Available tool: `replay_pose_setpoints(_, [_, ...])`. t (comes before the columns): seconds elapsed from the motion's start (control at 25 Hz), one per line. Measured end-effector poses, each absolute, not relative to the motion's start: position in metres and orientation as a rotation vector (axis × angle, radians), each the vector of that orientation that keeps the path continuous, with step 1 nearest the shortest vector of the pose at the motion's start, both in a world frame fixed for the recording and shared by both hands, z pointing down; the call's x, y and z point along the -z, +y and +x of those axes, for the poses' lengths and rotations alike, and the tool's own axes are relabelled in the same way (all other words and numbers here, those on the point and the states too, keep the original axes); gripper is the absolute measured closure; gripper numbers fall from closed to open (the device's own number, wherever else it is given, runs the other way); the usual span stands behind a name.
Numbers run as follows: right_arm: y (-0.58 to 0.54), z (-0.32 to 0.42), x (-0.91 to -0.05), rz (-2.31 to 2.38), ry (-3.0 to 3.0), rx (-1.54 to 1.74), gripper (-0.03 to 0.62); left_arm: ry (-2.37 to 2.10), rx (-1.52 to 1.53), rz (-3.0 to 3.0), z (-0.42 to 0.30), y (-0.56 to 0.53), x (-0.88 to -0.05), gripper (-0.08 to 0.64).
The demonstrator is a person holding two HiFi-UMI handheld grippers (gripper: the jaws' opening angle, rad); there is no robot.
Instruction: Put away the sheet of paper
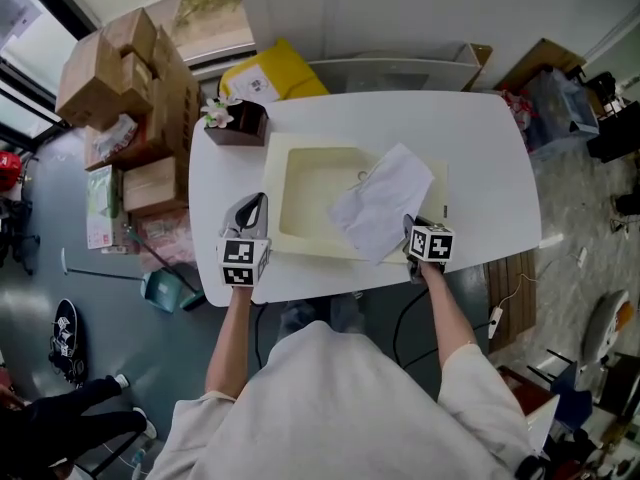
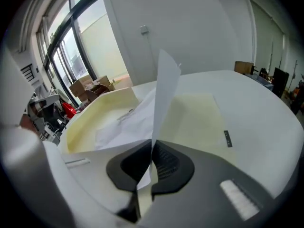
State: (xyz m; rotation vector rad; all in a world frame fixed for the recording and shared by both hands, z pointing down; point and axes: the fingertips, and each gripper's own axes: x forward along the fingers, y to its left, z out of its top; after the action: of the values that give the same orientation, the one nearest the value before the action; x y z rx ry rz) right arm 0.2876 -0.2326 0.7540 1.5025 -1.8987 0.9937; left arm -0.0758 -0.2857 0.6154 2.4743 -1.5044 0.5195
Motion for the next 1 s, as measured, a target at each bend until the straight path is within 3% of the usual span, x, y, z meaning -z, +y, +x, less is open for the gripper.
replay_pose_setpoints(0.44, [-0.236,0.286,-0.770,1.218,-1.818,-0.734,0.591,-1.525,-0.542,2.457,-0.084,-0.284,-0.621,0.555])
replay_pose_setpoints(1.0, [-0.257,0.236,-0.770,1.138,-1.886,-0.811,0.591,-1.574,-0.536,2.423,-0.099,-0.282,-0.618,0.555])
